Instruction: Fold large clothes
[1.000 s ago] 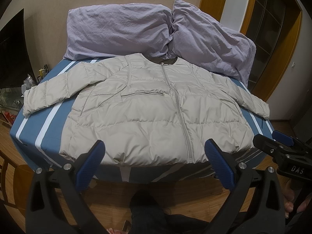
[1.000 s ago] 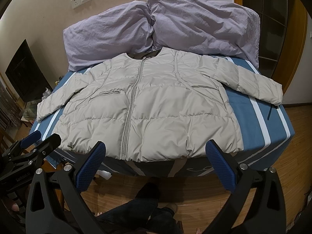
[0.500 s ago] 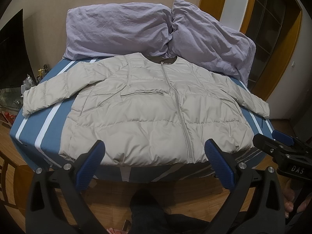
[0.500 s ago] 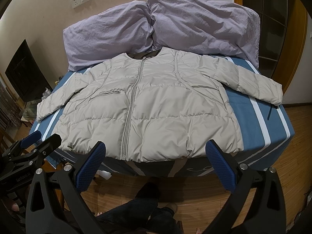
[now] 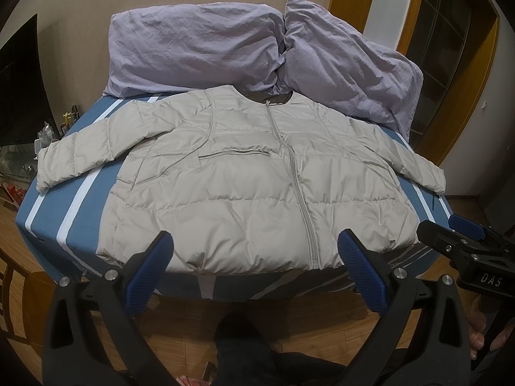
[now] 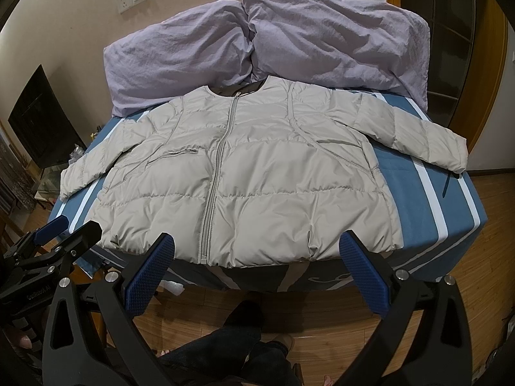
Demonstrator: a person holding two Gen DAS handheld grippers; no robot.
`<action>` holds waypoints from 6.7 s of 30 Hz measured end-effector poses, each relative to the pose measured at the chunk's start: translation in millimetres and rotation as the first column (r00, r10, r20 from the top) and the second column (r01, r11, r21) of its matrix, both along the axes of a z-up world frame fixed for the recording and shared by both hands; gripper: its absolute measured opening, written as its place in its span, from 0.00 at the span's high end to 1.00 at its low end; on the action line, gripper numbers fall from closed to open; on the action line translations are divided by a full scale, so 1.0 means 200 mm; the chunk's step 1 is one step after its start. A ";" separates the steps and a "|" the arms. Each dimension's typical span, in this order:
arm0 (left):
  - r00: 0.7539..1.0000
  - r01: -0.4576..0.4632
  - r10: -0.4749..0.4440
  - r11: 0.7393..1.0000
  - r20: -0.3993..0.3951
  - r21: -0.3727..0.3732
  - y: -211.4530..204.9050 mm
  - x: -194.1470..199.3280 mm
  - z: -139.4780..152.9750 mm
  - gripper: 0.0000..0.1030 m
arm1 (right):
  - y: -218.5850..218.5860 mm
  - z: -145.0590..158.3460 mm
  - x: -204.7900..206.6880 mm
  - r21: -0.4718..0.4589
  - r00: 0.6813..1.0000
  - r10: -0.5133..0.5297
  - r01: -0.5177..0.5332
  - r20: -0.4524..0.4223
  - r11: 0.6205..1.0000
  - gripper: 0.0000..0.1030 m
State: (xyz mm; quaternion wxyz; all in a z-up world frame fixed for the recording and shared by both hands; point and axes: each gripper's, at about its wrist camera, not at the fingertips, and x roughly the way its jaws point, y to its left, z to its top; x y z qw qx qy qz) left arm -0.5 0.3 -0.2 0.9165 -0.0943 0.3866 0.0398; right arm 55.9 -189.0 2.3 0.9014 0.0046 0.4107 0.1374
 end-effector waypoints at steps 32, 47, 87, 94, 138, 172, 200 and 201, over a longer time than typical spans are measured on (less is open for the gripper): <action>0.999 -0.019 0.019 1.000 -0.035 -0.003 0.05 0.18 -0.08 0.02 | -0.07 -0.05 0.20 0.044 0.999 -0.033 0.035 -0.040 0.998 0.01; 0.986 -0.098 0.105 0.993 -0.132 0.058 0.18 0.57 -0.23 0.02 | -0.65 -0.23 0.76 0.040 0.921 -0.353 0.364 -0.163 0.931 0.01; 0.960 -0.109 0.130 0.989 -0.249 0.097 0.26 1.03 -0.39 0.02 | -1.69 -0.54 1.37 -0.062 0.637 -0.735 0.745 -0.230 0.665 0.80; 0.960 -0.142 0.155 0.987 -0.233 0.071 0.34 0.99 -0.38 0.02 | -1.51 -0.35 1.40 -0.119 0.689 -0.718 0.708 -0.103 0.696 0.81; 0.849 -0.507 0.495 0.862 -0.186 -0.023 1.05 0.57 -0.38 0.02 | 0.94 -0.41 1.59 -0.052 0.941 0.190 -0.213 -0.280 0.976 0.66; 0.597 -0.791 0.777 0.612 -0.198 0.014 1.97 0.36 -0.39 0.02 | 0.88 -0.56 1.64 -0.180 0.971 0.101 -0.141 -0.219 0.974 0.12; 0.609 -0.793 0.762 0.580 -0.220 -0.187 2.10 0.42 -0.39 0.81 | 0.73 -0.48 1.49 -0.215 0.960 0.173 -0.221 -0.220 0.951 0.12; 0.621 -0.784 0.758 0.591 -0.202 -0.190 2.08 0.43 -0.36 0.81 | 0.72 -0.47 1.47 -0.222 0.961 0.180 -0.226 -0.211 0.949 0.12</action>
